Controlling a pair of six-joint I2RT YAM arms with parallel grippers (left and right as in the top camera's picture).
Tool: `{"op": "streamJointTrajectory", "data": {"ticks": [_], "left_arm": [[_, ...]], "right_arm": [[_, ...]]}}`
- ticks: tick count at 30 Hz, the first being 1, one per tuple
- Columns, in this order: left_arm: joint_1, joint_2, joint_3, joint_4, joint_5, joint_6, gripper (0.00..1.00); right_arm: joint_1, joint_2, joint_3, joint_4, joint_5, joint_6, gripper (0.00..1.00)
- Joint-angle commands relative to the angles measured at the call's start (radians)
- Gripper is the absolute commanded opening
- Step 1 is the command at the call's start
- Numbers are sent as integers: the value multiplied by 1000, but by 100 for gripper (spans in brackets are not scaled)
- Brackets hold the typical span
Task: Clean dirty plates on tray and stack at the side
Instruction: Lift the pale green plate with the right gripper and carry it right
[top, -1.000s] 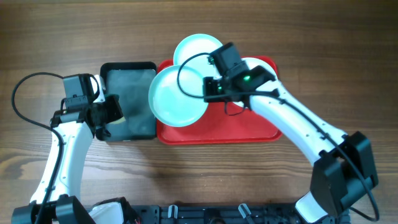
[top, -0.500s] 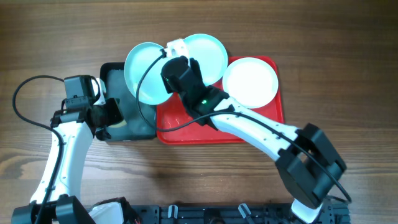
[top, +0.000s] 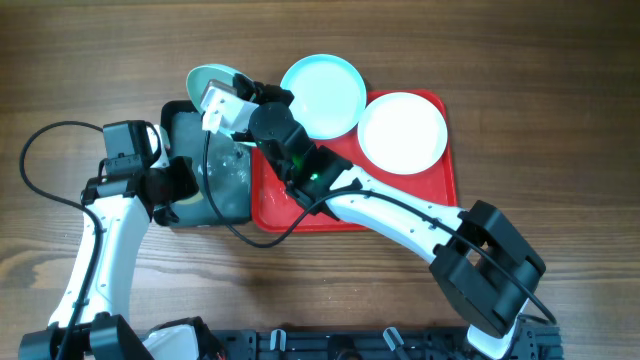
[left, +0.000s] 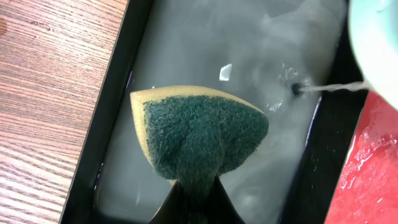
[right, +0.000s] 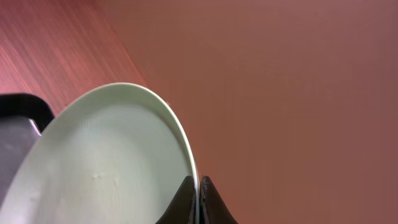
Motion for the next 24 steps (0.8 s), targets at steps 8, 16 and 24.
{"op": "streamJointTrajectory", "data": {"ticks": [8,16,24], "left_arm": [[4,5,-6,4,16,-10,4],[4,6,-6,4,16,-10,4],[4,5,-6,4,16,-10,4]], "right_arm": [[7,13,14,21,-46,-140,4],[6,13,14,21,-46,-140,4],[6,13,14,21,-46,-139,5]]}}
